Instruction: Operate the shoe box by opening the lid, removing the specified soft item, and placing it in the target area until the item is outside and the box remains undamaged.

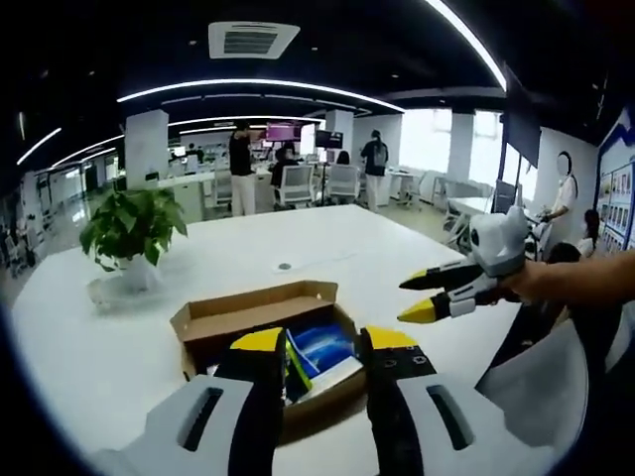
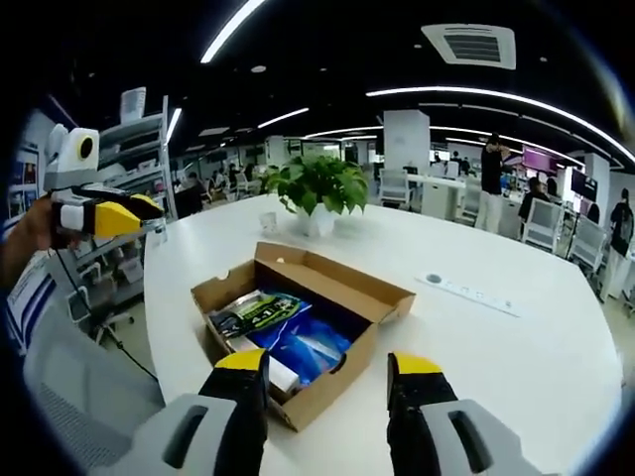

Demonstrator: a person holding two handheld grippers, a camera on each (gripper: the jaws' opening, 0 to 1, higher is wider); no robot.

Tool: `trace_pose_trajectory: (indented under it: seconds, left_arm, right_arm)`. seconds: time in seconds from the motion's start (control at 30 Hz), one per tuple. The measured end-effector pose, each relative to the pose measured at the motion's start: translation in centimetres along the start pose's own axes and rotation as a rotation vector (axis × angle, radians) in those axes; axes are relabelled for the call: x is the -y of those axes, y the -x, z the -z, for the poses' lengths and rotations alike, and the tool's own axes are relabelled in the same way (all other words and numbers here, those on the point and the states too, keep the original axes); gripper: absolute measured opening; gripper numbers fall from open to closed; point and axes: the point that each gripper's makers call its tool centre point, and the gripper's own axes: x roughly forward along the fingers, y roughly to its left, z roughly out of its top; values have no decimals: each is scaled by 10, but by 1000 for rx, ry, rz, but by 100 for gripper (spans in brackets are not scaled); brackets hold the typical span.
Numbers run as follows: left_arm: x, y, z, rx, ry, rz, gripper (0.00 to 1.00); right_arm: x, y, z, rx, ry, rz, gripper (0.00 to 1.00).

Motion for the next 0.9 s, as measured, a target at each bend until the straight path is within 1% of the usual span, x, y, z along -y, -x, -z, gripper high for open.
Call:
trace_pose_trajectory:
  seconds: [0.17,0.37,0.57,0.7,0.8,0.9]
  left_arm:
    - [-1,0,-1,7,-10,-3,29]
    - [-7,4,-2,16,-2,-18,28]
    - [-8,6,-2,20,7,-25,27]
    - [-8,8,-1,18,6,-26,27]
    - [-11,10,0,19,5,-32,26]
    - [-12,13,0,19,7,-37,26]
  right_arm:
    - [1,2,0,12,-14,4,46]
    - [-1,0,-1,16,-19,-3,46]
    - [-10,-1,0,24,-25,-13,46]
    - [-11,0,3,24,-23,-4,46]
    - [-11,-1,3,37,-37,4,46]
    - [-13,-6,5,51,-30,16,46]
